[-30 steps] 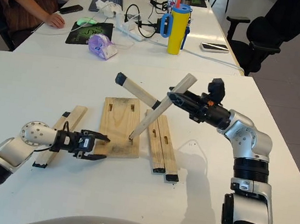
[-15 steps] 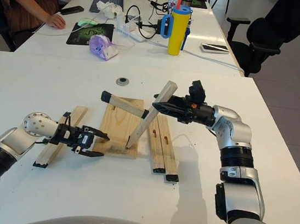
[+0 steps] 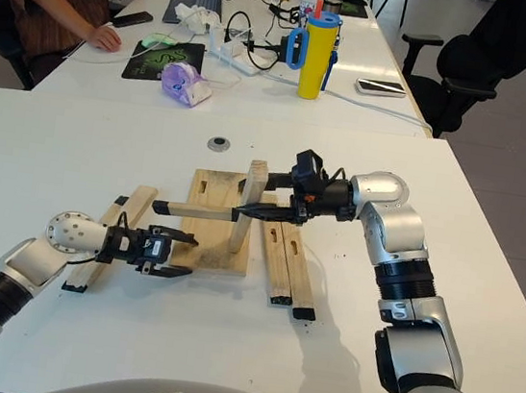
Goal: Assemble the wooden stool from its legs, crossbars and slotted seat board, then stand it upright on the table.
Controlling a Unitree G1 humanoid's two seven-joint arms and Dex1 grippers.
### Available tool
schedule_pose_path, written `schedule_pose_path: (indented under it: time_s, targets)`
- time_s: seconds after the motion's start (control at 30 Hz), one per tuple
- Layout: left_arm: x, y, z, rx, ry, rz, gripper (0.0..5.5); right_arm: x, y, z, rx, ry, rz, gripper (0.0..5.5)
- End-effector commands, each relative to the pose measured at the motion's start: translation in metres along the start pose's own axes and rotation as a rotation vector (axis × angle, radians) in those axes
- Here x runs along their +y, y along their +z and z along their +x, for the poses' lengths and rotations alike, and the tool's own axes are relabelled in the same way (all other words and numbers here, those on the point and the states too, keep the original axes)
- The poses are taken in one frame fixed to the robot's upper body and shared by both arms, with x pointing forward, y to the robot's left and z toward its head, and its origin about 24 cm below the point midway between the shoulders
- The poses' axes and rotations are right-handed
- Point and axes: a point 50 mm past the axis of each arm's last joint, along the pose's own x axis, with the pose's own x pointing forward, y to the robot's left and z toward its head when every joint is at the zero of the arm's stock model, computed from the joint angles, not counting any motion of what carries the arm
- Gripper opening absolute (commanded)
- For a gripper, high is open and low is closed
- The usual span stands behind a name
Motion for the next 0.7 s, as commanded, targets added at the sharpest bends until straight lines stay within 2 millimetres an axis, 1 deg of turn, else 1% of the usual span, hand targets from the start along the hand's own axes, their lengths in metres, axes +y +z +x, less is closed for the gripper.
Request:
schedule_pose_path:
  time_s: [0.03,0.1,0.13,0.23,0.3,0.37,0.43,0.57,0.6,0.63,0.67,0.7]
  targets:
    - [-0.071,-0.034,0.030,0.136,-0.191,-0.275,2.98,0.008,-0.030,-0.003,0.142,-0.124,0.033,2.06]
    - [-0.072,-0.034,0.031,0.140,-0.179,-0.283,2.98,0.006,-0.030,-0.004,0.144,-0.153,0.017,2.06]
    - [-0.073,-0.036,0.031,0.156,-0.172,-0.290,2.98,0.004,-0.026,-0.005,0.138,-0.168,-0.008,2.42]
    - [-0.078,-0.040,0.032,0.190,-0.150,-0.310,2.98,-0.001,-0.013,-0.009,0.131,-0.194,-0.054,2.91]
    - [-0.081,-0.042,0.033,0.204,-0.130,-0.323,2.98,-0.001,-0.008,-0.014,0.189,-0.205,-0.087,3.21]
    - [-0.084,-0.044,0.034,0.217,-0.114,-0.336,2.98,0.001,-0.007,-0.021,0.294,-0.207,-0.129,3.21]
    - [-0.087,-0.047,0.033,0.235,-0.107,-0.344,2.98,0.002,-0.006,-0.027,0.359,-0.221,-0.157,3.21]
    - [-0.093,-0.052,0.031,0.261,-0.090,-0.370,2.98,0.006,0.015,-0.046,0.389,-0.262,-0.181,3.21]
    - [-0.094,-0.053,0.030,0.262,-0.084,-0.379,2.98,0.008,0.020,-0.051,0.375,-0.280,-0.163,3.21]
    - [-0.094,-0.054,0.030,0.265,-0.076,-0.386,2.98,0.011,0.020,-0.056,0.373,-0.306,-0.117,3.21]
    - [-0.094,-0.054,0.030,0.267,-0.070,-0.391,2.98,0.016,0.017,-0.062,0.376,-0.345,-0.082,3.21]
    - [-0.094,-0.055,0.029,0.268,-0.055,-0.400,2.98,0.020,0.007,-0.066,0.334,-0.431,0.019,3.21]
